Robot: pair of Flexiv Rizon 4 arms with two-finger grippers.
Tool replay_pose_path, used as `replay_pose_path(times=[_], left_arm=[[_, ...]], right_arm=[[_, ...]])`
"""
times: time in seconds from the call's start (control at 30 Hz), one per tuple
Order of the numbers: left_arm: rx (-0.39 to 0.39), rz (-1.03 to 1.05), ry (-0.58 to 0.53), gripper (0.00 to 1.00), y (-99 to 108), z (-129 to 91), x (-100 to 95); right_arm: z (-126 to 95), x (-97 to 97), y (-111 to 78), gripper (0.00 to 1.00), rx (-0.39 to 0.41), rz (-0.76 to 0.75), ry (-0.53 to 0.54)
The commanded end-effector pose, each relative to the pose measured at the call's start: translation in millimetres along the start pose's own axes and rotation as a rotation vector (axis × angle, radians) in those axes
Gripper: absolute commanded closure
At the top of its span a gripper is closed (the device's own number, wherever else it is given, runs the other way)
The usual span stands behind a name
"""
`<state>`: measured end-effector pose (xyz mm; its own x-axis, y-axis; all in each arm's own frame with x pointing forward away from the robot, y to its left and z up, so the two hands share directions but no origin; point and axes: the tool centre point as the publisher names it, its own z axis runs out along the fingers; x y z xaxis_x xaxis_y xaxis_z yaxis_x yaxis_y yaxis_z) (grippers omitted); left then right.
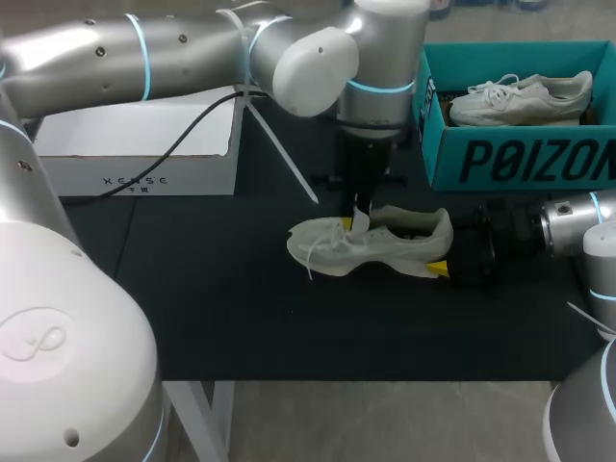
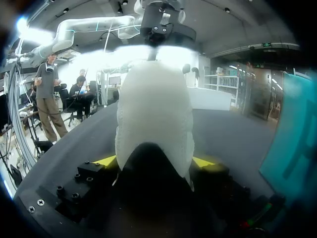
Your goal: Take the shoe out of the shoebox, open the shoe tongue, remove and reinsert the insole, then place the shoe into the shoebox
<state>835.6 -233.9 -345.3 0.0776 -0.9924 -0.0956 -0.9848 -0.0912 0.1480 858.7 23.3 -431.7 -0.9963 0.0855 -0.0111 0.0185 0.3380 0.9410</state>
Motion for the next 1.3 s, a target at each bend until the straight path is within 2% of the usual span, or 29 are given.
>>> replay_pose_path(times=[0.03, 0.13, 0.2, 0.33, 0.5, 0.53, 0.57, 0.6, 0.87, 1.0, 1.07, 1.3], left_arm=[[-0.013, -0.004, 0.024, 1.0, -1.4, 9.4, -8.9], [-0.024, -0.008, 0.029, 0.97, -3.4, 12.9, -10.9], [-0.03, -0.009, 0.034, 0.9, -4.9, 14.5, -11.4], [-0.043, -0.014, 0.054, 0.86, -8.1, 16.1, -12.6], [-0.047, -0.015, 0.069, 0.72, -10.8, 15.4, -14.3], [-0.045, -0.012, 0.072, 0.6, -11.4, 13.8, -14.0], [-0.04, -0.01, 0.076, 0.08, -11.9, 10.9, -13.6], [-0.038, -0.01, 0.08, 0.0, -12.4, 8.1, -13.5], [0.093, 0.067, 0.122, 0.0, -12.0, -35.7, -15.7], [0.193, 0.313, 0.09, 0.0, -12.0, -66.9, -7.2], [0.226, 0.501, -0.006, 0.0, -11.7, -80.3, 0.5], [0.226, 0.501, -0.006, 0.0, -11.7, -80.3, 0.5]], right_arm=[[3.3, 0.0, -2.7, 1.0, 0.002, 0.001, -0.002], [3.3, 0.0, -2.7, 1.0, 0.002, 0.001, -0.002], [3.3, 0.0, -2.7, 1.0, 0.002, 0.001, -0.002], [3.3, 0.0, -2.7, 1.0, 0.002, 0.001, -0.002], [3.3, 0.0, -2.7, 1.0, 0.002, 0.001, -0.002], [3.3, 0.0, -2.7, 1.0, 0.002, 0.001, -0.002], [3.3, 0.0, -2.7, 1.0, 0.002, 0.001, -0.002], [3.3, 0.0, -2.7, 1.0, 0.002, 0.001, -0.002], [3.3, 0.0, -2.7, 1.0, 0.002, 0.001, -0.002], [3.3, 0.0, -2.7, 1.0, 0.002, 0.001, -0.002], [3.3, 0.0, -2.7, 1.0, 0.002, 0.001, -0.002], [3.3, 0.0, -2.7, 1.0, 0.002, 0.001, -0.002]])
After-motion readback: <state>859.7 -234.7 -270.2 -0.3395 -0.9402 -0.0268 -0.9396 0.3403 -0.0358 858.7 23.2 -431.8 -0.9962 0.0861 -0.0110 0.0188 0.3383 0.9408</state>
